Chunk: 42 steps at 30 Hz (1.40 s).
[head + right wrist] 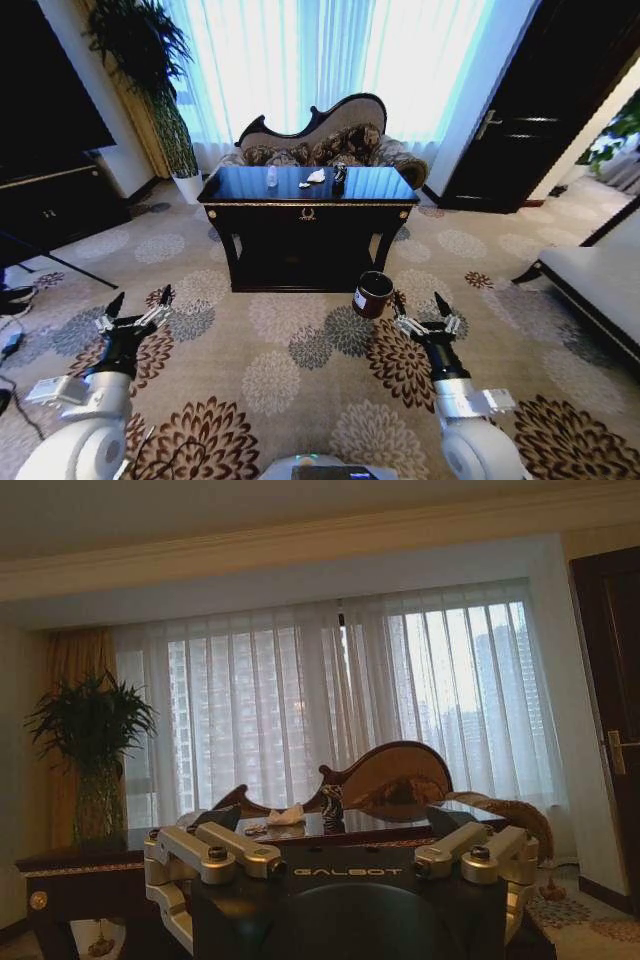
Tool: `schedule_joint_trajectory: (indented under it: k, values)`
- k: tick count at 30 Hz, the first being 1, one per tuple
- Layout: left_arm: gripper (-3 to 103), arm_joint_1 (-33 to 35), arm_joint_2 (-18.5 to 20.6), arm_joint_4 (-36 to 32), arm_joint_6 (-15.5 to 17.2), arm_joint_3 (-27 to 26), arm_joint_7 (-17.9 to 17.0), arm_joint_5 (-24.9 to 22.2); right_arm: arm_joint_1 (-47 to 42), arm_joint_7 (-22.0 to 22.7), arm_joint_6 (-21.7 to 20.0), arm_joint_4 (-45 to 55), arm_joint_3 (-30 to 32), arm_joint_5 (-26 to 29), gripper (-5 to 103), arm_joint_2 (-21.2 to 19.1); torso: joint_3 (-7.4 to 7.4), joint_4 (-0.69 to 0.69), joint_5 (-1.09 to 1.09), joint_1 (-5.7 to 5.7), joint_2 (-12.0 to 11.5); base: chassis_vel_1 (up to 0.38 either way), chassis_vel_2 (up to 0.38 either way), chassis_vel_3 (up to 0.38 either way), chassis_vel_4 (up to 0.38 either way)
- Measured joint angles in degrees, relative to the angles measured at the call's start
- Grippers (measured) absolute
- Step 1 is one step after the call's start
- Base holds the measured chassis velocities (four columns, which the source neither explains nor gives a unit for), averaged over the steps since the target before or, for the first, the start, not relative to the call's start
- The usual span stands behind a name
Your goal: Move to the front of the table and place the trash on the table into the trash bin.
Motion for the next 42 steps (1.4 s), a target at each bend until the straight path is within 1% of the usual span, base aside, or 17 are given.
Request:
schedule_joint_trajectory:
  k: [7, 21, 26, 33, 42]
  values:
    - [100, -0.11, -0.06, -0.07, -0.08, 0.15, 0.18, 0.08, -0.09, 0.03, 0.06, -0.20, 0.33, 0.10, 100, -0.25, 0.00, 0.00, 0.00, 0.00, 0.00, -0.120, 0.117, 0.128, -0.142]
    - [100, 0.01, 0.06, 0.20, -0.70, -0.33, 0.78, 0.06, 0.21, -0.07, 0.61, -0.26, -0.18, -0.04, 100, 0.51, 0.04, 0.00, 0.00, 0.13, -0.05, -0.195, 0.194, 0.206, -0.200]
    - [100, -0.08, 0.08, 0.00, -0.71, -0.20, 0.87, 0.19, 0.06, -0.55, 1.01, -0.22, -0.13, -0.01, 100, 0.77, 0.02, 0.00, 0.00, 0.06, -0.04, -0.020, 0.018, 0.005, -0.006]
    - [100, 0.29, 0.04, -0.41, -0.71, -0.97, 1.16, 0.17, 0.59, -0.61, -0.45, 0.32, -0.39, 0.59, 100, 1.23, -0.03, 0.00, 0.00, -0.09, 0.04, 0.025, -0.044, -0.034, 0.023]
    - [100, -0.03, -0.01, -0.82, -0.71, -0.67, 1.42, 0.57, 0.63, -0.63, -0.76, 0.59, -0.13, 0.76, 100, 1.75, 0.01, 0.00, 0.00, 0.02, -0.01, -0.075, 0.071, 0.066, -0.079]
